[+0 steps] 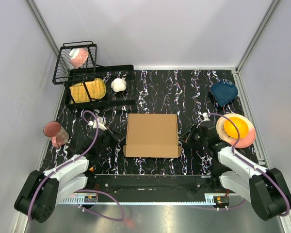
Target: Fold the paper box
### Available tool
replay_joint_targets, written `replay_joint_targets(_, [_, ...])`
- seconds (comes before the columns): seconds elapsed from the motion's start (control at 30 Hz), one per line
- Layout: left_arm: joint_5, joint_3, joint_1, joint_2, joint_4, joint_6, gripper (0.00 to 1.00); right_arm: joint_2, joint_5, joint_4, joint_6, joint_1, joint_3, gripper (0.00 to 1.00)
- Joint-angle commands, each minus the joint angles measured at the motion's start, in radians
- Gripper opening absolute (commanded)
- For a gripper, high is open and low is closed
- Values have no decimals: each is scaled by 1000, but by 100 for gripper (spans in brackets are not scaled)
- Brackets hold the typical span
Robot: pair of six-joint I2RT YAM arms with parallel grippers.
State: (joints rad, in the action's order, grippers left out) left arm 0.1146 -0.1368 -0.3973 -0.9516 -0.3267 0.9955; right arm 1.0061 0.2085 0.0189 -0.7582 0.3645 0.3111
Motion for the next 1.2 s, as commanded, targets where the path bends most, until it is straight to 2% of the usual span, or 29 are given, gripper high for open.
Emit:
replay_joint_targets(0.0, [59, -1, 2, -4, -129, 5, 0, 26, 54, 111, -9, -1, 9, 0])
replay_joint_targets(0.17, [79, -7, 2, -24, -133, -4, 0, 71, 88, 131, -9, 1, 8, 0])
replay_joint_targets(0.43, [-15, 2, 2, 22, -41, -18, 0, 19, 45, 85, 0, 1, -18, 0])
replay_joint_targets(0.8, [16, 20, 2, -4, -63, -24, 0, 29, 72, 93, 3, -1, -21, 0])
replay_joint_targets(1.0, [88, 16, 0, -15, -113, -9, 0, 48, 124, 118, 2, 1, -20, 0])
replay_joint_targets(1.17, [145, 6, -32, 20, -143, 5, 0, -17, 147, 69, 7, 2, 6, 0])
